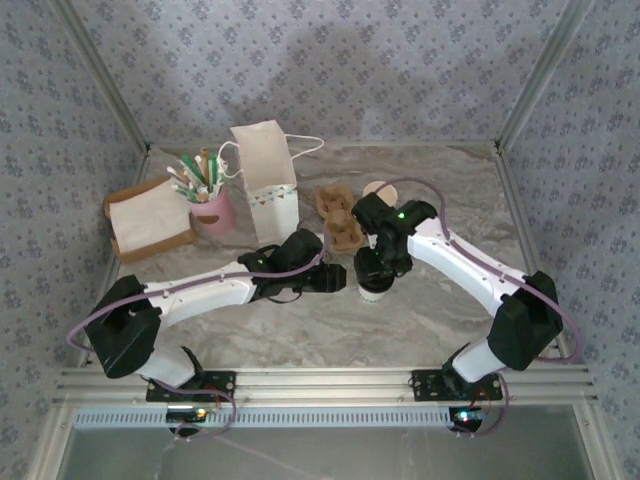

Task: Pack the takeout coffee

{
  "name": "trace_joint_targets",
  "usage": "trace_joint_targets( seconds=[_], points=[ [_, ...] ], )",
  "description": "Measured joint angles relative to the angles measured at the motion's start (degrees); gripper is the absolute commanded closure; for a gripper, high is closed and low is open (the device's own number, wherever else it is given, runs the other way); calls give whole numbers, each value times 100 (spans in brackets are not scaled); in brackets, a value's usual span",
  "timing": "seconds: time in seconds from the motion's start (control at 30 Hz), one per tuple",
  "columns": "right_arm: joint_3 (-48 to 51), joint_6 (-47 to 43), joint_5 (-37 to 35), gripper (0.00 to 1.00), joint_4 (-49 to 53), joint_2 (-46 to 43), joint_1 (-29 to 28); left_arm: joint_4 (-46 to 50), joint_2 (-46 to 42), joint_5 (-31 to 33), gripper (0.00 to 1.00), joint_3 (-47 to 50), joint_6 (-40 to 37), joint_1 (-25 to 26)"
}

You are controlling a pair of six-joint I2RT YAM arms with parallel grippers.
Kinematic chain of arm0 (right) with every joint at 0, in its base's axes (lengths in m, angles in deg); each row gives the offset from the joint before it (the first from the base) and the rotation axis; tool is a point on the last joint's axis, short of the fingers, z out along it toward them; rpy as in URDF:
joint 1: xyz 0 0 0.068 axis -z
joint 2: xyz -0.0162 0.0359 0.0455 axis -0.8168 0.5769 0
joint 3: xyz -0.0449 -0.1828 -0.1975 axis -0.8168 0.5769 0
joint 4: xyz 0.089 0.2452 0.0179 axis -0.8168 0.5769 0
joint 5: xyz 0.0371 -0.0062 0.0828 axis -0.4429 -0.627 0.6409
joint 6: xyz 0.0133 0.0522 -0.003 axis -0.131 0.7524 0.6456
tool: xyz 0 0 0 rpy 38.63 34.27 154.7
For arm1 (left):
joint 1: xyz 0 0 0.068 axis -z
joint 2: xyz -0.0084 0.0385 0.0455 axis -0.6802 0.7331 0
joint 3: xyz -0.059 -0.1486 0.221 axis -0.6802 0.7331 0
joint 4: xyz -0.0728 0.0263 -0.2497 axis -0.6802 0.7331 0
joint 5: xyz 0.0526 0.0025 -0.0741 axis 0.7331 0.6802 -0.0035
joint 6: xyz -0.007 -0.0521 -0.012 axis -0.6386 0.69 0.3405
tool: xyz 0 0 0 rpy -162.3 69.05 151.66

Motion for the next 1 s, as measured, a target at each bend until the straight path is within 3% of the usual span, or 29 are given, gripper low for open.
trace_joint_targets(
  seconds=[0.37,0.67,0.8,1.0],
  points=[
    [105,0,-90,34,-74,-72,0,-24,87,0,45,0,0,0],
    [-393,-2,-94,18,317,-39,-42,11,-20,114,41,0,0,0],
    [-721,-4,-98,12,363,-186,-61,125,-442,334,30,0,-17,0],
    [-918,0,-83,17,372,-420,-61,483,-1443,916,10,9,-68,4]
  ],
)
